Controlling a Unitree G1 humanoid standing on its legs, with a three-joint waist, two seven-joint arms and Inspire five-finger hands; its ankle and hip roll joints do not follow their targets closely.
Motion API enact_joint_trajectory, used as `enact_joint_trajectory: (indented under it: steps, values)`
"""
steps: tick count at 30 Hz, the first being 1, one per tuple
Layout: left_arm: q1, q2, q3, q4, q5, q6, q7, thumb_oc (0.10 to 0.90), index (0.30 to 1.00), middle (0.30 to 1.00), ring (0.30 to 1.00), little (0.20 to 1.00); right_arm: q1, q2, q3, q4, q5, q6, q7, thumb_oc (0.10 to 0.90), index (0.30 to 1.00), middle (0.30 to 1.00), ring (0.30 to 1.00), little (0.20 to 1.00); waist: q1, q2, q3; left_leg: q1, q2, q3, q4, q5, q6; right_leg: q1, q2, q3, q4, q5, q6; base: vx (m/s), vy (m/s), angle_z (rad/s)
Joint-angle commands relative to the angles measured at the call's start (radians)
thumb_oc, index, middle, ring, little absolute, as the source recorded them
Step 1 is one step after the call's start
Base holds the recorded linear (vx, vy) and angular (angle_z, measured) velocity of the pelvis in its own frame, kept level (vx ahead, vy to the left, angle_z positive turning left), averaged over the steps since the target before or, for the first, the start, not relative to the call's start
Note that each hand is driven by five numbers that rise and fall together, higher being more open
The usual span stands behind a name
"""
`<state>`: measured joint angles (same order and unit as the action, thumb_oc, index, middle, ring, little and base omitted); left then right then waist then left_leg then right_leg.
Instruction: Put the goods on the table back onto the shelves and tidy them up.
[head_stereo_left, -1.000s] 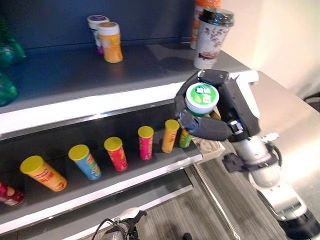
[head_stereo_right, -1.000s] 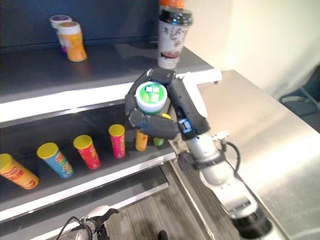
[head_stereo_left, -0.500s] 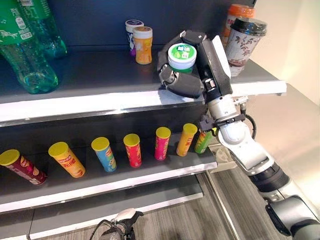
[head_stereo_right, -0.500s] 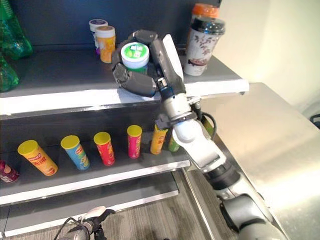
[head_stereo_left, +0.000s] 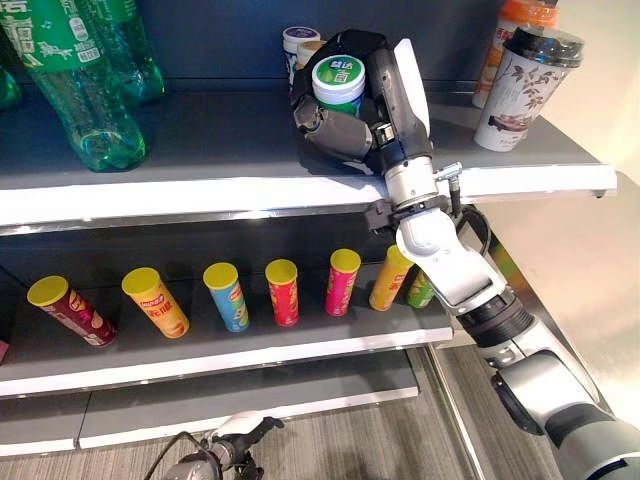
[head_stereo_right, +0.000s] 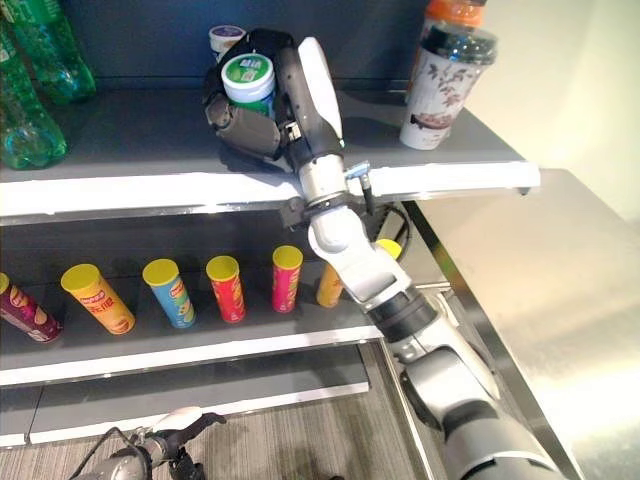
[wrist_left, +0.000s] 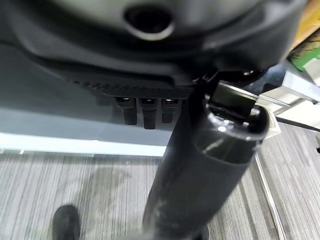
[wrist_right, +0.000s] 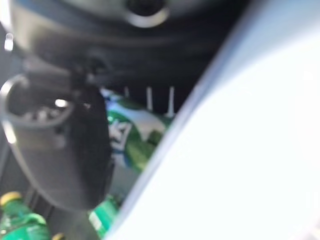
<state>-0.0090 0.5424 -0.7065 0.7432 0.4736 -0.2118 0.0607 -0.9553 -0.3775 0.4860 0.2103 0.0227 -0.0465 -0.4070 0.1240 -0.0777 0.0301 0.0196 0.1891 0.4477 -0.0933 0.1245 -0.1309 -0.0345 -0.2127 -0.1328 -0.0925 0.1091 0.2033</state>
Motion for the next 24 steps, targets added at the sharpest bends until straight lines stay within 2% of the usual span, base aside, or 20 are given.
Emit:
enact_joint_trajectory:
  steps: [1, 5, 6, 7, 8, 15, 24]
  values:
    - [-0.050, 0.013, -0.023, -0.032, 0.021, -0.035, 0.029, 0.800, 0.900, 0.900, 0.900, 0.900, -0.159, 0.011, -0.018, 0.080, 0.011, 0.000, 0.001, 0.400, 0.300, 0.300, 0.300, 0.300, 0.045, -0.034, 0.020, 0.086, -0.035, -0.056, 0.006, -0.176, 0.025, 0.046, 0.040, 0.035, 0.015, 0.029, -0.016, 0.00, 0.000, 0.00]
    - [-0.069, -0.005, -0.022, -0.015, 0.022, -0.025, 0.021, 0.800, 0.900, 0.900, 0.900, 0.900, -0.139, 0.034, -0.005, 0.093, 0.032, 0.005, 0.028, 0.400, 0.300, 0.300, 0.300, 0.300, 0.044, -0.036, 0.020, 0.087, -0.038, -0.057, 0.006, -0.178, 0.027, 0.046, 0.040, 0.035, 0.017, 0.028, -0.017, 0.00, 0.000, 0.00]
    - [-0.069, -0.006, -0.022, -0.015, 0.022, -0.025, 0.021, 0.800, 0.900, 0.900, 0.900, 0.900, -0.139, 0.034, -0.005, 0.093, 0.032, 0.005, 0.028, 0.427, 0.340, 0.340, 0.340, 0.340, 0.044, -0.036, 0.020, 0.087, -0.038, -0.056, 0.006, -0.178, 0.027, 0.047, 0.040, 0.035, 0.017, 0.028, -0.017, 0.00, 0.000, 0.00]
    - [-0.075, -0.010, -0.024, -0.011, 0.023, -0.023, 0.020, 0.800, 0.900, 0.900, 0.900, 0.900, -0.136, 0.036, 0.000, 0.097, 0.031, 0.007, 0.034, 0.587, 0.580, 0.580, 0.580, 0.580, 0.043, -0.036, 0.020, 0.089, -0.038, -0.056, 0.006, -0.178, 0.027, 0.047, 0.040, 0.035, 0.017, 0.027, -0.017, 0.00, 0.000, 0.00]
    - [-0.089, -0.021, -0.028, -0.005, 0.027, -0.019, 0.019, 0.800, 0.900, 0.900, 0.900, 0.900, -0.125, 0.047, 0.013, 0.103, 0.010, 0.016, 0.047, 0.800, 0.900, 0.900, 0.900, 0.900, 0.042, -0.036, 0.020, 0.092, -0.039, -0.054, 0.006, -0.180, 0.027, 0.048, 0.040, 0.034, 0.017, 0.029, -0.017, 0.00, 0.000, 0.00]
    - [-0.109, -0.044, -0.029, 0.014, 0.038, -0.009, 0.029, 0.800, 0.900, 0.900, 0.900, 0.900, -0.114, 0.056, 0.001, 0.125, -0.050, 0.043, 0.041, 0.800, 0.900, 0.900, 0.900, 0.900, 0.044, -0.033, 0.022, 0.094, -0.041, -0.056, 0.006, -0.182, 0.029, 0.052, 0.038, 0.031, 0.017, 0.028, -0.017, 0.00, 0.000, 0.00]
    - [-0.142, -0.066, -0.031, 0.041, 0.036, 0.002, 0.037, 0.800, 0.900, 0.900, 0.900, 0.900, -0.117, 0.055, -0.020, 0.125, -0.053, 0.042, 0.026, 0.800, 0.900, 0.900, 0.900, 0.900, 0.041, -0.034, 0.022, 0.098, -0.041, -0.058, 0.006, -0.185, 0.030, 0.052, 0.036, 0.033, 0.019, 0.028, -0.019, 0.00, 0.000, 0.00]
